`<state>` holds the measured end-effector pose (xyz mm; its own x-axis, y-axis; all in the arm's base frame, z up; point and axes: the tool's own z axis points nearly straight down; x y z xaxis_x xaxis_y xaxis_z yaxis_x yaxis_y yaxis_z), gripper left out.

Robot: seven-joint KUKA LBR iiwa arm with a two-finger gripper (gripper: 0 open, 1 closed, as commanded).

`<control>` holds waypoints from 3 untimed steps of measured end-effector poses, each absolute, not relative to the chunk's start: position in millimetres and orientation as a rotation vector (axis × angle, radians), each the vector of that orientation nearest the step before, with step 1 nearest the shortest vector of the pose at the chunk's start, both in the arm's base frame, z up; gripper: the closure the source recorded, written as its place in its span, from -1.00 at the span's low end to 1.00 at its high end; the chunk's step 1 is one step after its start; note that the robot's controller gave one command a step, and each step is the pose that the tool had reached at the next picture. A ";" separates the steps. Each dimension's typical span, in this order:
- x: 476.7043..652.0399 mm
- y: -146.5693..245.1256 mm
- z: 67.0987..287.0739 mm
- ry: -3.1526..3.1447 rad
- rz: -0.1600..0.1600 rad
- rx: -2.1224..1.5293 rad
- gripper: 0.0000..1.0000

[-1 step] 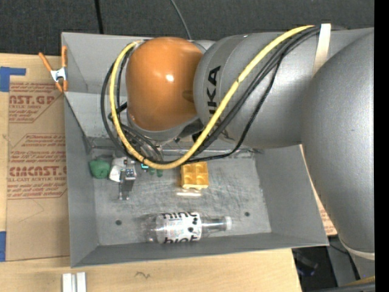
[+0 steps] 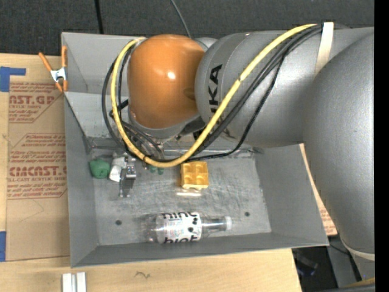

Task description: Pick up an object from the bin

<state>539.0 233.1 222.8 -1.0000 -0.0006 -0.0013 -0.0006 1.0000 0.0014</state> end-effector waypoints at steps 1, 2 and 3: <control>557.3 215.3 152.9 3.136 0.005 -0.035 -1.00; 577.6 185.6 70.7 3.130 0.010 0.146 -1.00; 572.5 189.6 79.1 3.138 0.005 0.142 -1.00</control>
Offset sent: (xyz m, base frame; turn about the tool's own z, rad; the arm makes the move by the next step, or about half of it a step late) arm 0.0369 -0.0501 -0.1528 0.0934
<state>572.5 189.6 79.1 -0.9959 0.0904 -0.0004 0.0904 0.9959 0.0029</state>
